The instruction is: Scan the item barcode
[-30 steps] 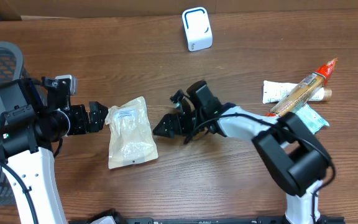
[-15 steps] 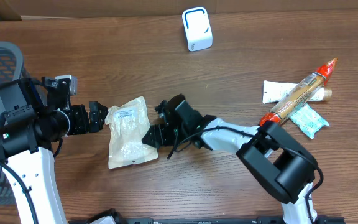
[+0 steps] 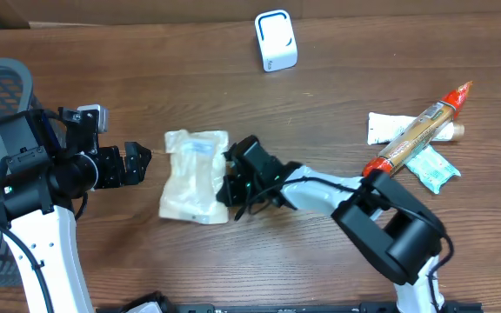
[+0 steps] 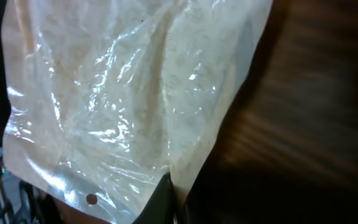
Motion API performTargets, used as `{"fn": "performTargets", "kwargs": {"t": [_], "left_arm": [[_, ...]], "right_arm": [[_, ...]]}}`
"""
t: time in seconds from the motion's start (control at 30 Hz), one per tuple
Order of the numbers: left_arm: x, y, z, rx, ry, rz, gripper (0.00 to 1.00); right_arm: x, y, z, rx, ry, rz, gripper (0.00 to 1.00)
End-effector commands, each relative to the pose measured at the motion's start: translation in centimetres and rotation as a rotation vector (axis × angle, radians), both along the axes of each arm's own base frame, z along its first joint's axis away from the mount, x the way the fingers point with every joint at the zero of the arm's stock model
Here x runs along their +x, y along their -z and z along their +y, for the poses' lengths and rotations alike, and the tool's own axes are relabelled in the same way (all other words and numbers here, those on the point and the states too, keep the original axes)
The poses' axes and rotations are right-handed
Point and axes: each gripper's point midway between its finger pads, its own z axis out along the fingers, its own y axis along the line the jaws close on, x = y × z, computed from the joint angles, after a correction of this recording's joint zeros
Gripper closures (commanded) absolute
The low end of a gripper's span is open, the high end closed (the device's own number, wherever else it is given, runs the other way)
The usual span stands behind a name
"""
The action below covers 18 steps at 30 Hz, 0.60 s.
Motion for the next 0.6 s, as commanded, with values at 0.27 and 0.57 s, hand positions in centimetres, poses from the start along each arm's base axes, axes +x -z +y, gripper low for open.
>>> {"fn": "performTargets", "kwargs": {"t": [0.27,0.57], "left_arm": [[0.2,-0.2,-0.3,0.004,0.032,-0.014,0.01],[0.2,-0.2,-0.3,0.004,0.032,-0.014,0.00]], "right_arm": [[1.3,-6.0,-6.3,-0.185,-0.091,-0.232,0.96],[1.4,-5.5,-7.7,-0.213,-0.038,-0.170,0.28]]}}
